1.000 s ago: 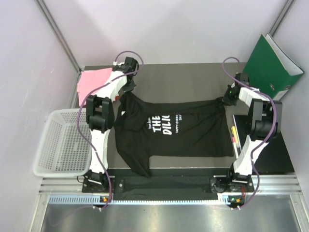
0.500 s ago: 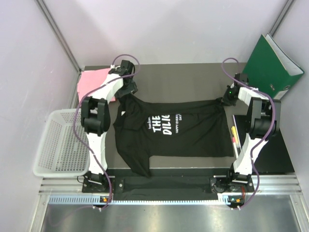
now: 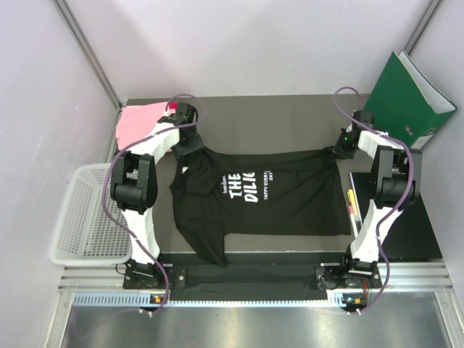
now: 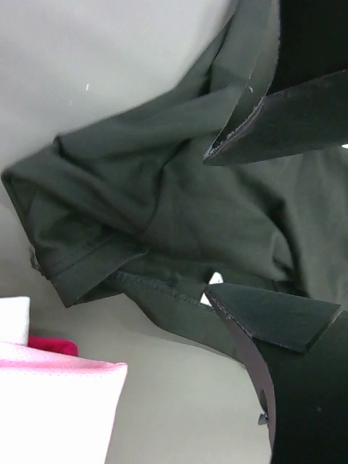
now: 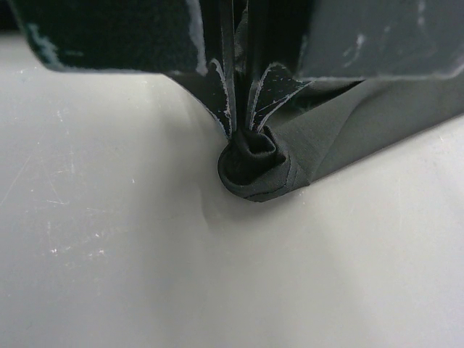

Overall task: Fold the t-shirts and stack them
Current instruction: Fold the flattened tshirt in 1/3 of the way

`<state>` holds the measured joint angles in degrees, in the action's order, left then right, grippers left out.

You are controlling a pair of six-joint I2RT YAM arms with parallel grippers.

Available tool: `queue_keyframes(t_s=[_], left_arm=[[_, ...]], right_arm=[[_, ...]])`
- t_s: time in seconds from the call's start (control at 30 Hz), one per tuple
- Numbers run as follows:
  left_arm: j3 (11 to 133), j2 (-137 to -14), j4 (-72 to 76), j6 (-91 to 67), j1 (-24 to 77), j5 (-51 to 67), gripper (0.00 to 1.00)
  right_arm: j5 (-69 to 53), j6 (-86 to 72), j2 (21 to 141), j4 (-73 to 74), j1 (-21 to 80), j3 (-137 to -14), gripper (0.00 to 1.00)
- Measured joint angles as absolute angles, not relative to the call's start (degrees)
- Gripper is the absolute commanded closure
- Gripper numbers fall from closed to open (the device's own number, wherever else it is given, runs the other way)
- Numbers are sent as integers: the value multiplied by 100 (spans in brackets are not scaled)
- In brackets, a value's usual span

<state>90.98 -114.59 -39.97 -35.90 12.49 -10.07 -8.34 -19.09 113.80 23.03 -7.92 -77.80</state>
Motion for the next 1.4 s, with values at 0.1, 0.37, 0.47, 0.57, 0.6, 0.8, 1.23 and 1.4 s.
queue_keyframes(t_s=[0.1,0.37,0.47,0.57,0.6,0.8,1.23,1.4], left_arm=[[9098,-11596,-3986,-3607,1216,-1000,39],[9100,-11946,-3981,-3601,1177,-991,100],[9100,-11998,-4027,-3623,1177,-1050,100],[9098,-11972,-4047,-3640,1177,-1173,100],[9087,-11946,-4064,-3651,1177,-1219,100],[8923,-11373,-4281,-3745,1151,-1483,100],[8744,-11054,-4729,-3879,1122,-1664,14],[8136,-10372,-4744,-3863,1114,-1579,26]], right_arm=[[-886,-1909,11382,2298,-819,-7780,96],[-1017,-1911,11382,2290,-880,-7780,96],[-1046,-1911,11382,2287,-906,-7780,96],[-1061,-1911,11382,2285,-923,-7780,96],[-1063,-1914,11382,2285,-928,-7780,96],[-1087,-1927,11382,2272,-963,-7780,96],[-1170,-1933,11389,2226,-967,-7778,96],[-1188,-1933,11389,2211,-969,-7762,96]])
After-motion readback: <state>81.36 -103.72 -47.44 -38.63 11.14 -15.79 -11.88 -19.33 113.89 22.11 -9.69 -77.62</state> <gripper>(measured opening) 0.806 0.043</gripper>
